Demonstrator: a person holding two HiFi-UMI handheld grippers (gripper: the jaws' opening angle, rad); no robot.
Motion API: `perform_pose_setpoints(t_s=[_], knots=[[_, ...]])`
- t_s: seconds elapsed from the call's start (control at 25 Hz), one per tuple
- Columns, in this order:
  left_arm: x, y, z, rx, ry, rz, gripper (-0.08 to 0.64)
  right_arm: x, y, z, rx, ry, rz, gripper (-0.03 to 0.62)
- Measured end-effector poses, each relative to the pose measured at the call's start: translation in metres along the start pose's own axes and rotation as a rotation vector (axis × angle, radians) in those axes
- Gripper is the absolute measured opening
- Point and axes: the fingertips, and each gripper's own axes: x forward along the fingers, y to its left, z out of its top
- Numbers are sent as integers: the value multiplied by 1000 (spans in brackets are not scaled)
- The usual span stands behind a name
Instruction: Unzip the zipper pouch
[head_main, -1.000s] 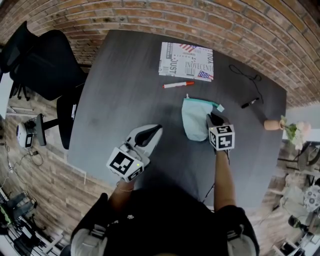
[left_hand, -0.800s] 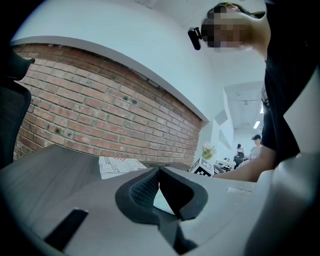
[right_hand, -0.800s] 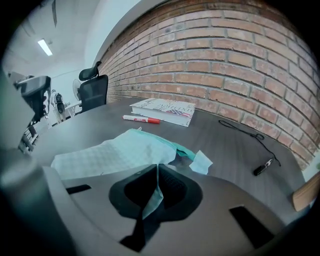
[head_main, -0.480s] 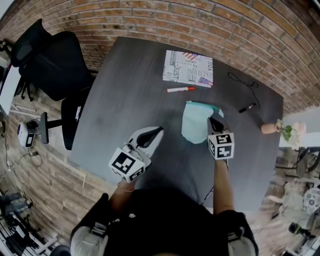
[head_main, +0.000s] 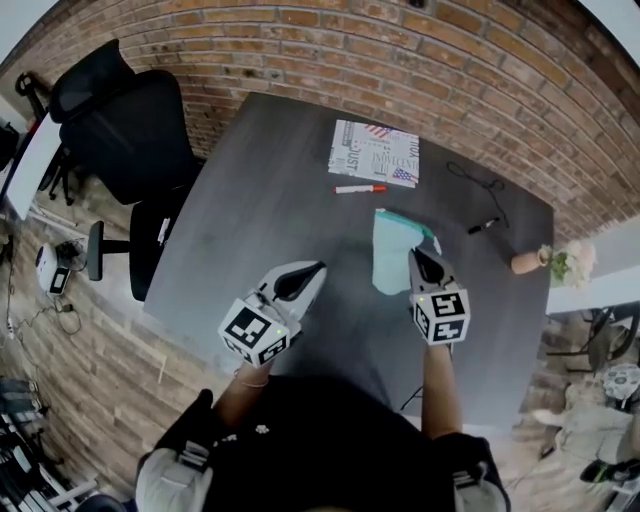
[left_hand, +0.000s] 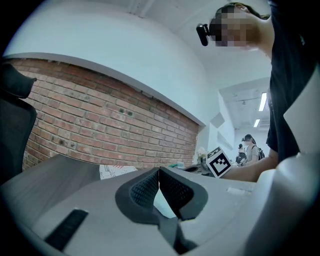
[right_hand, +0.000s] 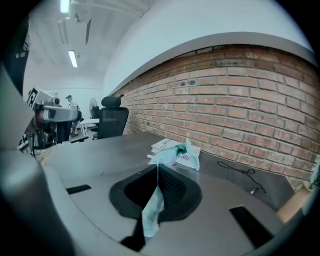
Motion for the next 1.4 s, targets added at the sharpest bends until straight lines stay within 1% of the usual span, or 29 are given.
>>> perform_pose_setpoints(t_s=[0.16,0.36,0.48,0.6,0.76,0.84,0.92,1.0,1.08,1.16,1.2,1.28,1.32,1.4], knots=[[-12,-11,3,5,-5,16,3,-25,13,20,8,-69,25,8],[-29,-21,6,13,-11,46,3,-56,36,37,6,-165,83,8],[-36,-25,3,12,-3,42,3,-72,54,45,-27,-200,128,8],[-44,-33,-2,21,10,38,3,-89,74,47,-58,-214,169,8],[-51,-42,-3,31,11,27,5,-114,101,58,-86,-253,241,8],[-54,-47,-6,24,12,19,5,-129,110,64,-94,-280,272,8],[-59,-51,-9,-3,11,11,16,-143,117,67,-94,-304,298,8],[-64,-53,-13,-45,8,-1,89,-154,124,68,-79,-317,333,8],[-68,-56,-15,-91,-6,-27,106,-165,132,70,-68,-338,377,8],[-72,-60,-15,-166,-36,-68,124,-176,139,71,-74,-362,413,8],[-73,-62,-15,-213,-55,-91,147,-181,143,72,-84,-370,429,8],[-73,-67,-13,-291,-97,-139,226,-191,150,70,-100,-361,451,8],[-72,-71,-12,-317,-116,-164,242,-195,152,67,-105,-344,457,8],[-69,-81,-10,-351,-141,-217,249,-202,157,61,-123,-326,470,8]])
